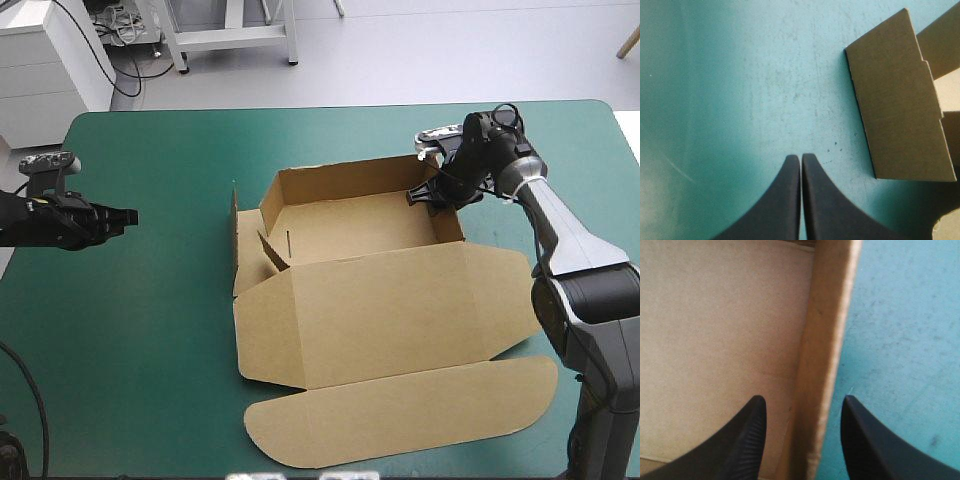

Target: Fold the box

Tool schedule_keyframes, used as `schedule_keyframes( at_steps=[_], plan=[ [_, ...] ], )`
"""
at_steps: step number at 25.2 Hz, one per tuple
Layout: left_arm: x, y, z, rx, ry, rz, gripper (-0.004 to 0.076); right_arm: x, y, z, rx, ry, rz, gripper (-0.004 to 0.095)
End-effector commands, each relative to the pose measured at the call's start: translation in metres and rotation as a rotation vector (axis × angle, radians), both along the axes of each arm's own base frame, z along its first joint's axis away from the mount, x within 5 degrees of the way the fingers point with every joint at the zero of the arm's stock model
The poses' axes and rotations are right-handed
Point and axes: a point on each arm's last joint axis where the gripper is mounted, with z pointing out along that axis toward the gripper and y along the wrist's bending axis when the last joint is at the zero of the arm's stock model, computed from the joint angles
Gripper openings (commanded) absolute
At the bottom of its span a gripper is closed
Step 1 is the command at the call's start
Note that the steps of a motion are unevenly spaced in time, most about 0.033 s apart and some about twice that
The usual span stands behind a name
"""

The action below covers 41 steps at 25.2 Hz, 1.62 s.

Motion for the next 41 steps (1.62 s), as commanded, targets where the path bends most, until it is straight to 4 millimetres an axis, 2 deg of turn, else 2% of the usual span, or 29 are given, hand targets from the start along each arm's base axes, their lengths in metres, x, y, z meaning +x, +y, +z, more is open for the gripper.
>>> schedule_keyframes(
  at_steps=[1,3,7,10,13,16,17,18,19,20,21,22,23,26,32,35,38,41],
  plan=[
    [-0.004,-0.003,0.02,-0.02,-0.087,0.014,-0.0008,-0.002,-0.001,0.023,0.01,-0.084,0.011,0.0313],
    [-0.004,-0.003,0.02,-0.02,-0.087,0.014,-0.0008,-0.001,-0.001,0.02,0.005,-0.077,0.023,0.023],
    [-0.004,-0.003,0.02,-0.02,-0.087,0.014,-0.0008,-0.002,-0.001,0.017,0.003,-0.059,0.022,-0.002],
    [-0.004,-0.003,0.02,-0.02,-0.087,0.014,-0.0007,-0.003,0.0,0.019,0.013,-0.056,0.021,-0.0021],
    [-0.003,-0.002,0.02,-0.013,-0.092,0.018,0.0,-0.006,-0.002,0.029,0.047,-0.074,0.014,-0.0021],
    [-0.002,-0.002,0.019,-0.013,-0.09,0.019,0.0063,-0.012,-0.018,0.049,0.095,-0.114,-0.009,-0.0021],
    [-0.001,-0.002,0.017,-0.019,-0.079,0.016,0.0176,-0.018,-0.033,0.066,0.143,-0.152,-0.043,-0.0021],
    [0.0,-0.002,0.015,-0.024,-0.071,0.014,0.0253,-0.022,-0.039,0.075,0.16,-0.171,-0.054,-0.0021],
    [0.002,-0.002,0.014,-0.043,-0.07,0.014,0.0446,-0.031,-0.052,0.094,0.202,-0.214,-0.086,-0.0021],
    [0.003,-0.003,0.014,-0.059,-0.072,0.016,0.0543,-0.035,-0.055,0.101,0.225,-0.231,-0.094,-0.0021],
    [0.004,-0.005,0.015,-0.102,-0.073,0.027,0.0675,-0.044,-0.059,0.118,0.269,-0.273,-0.089,-0.0021],
    [0.005,-0.006,0.015,-0.124,-0.079,0.028,0.0715,-0.048,-0.06,0.124,0.285,-0.289,-0.087,-0.0021],
    [0.007,-0.008,0.017,-0.161,-0.098,0.032,0.073,-0.057,-0.058,0.136,0.31,-0.317,-0.081,-0.0021],
    [0.008,-0.014,0.022,-0.252,-0.127,0.027,0.0726,-0.068,-0.053,0.152,0.366,-0.35,-0.07,-0.0021],
    [0.007,-0.027,0.03,-0.382,-0.157,-0.08,0.0726,-0.072,-0.042,0.16,0.509,-0.348,-0.049,-0.0021],
    [0.005,-0.032,0.034,-0.437,-0.173,-0.133,0.0726,-0.074,-0.028,0.159,0.488,-0.342,-0.011,-0.0019],
    [0.002,-0.036,0.036,-0.472,-0.16,-0.175,0.0726,-0.07,-0.016,0.151,0.436,-0.326,0.01,-0.002],
    [-0.001,-0.039,0.035,-0.474,-0.144,-0.228,0.0726,-0.063,-0.003,0.141,0.455,-0.295,0.003,-0.0019]
  ],
)
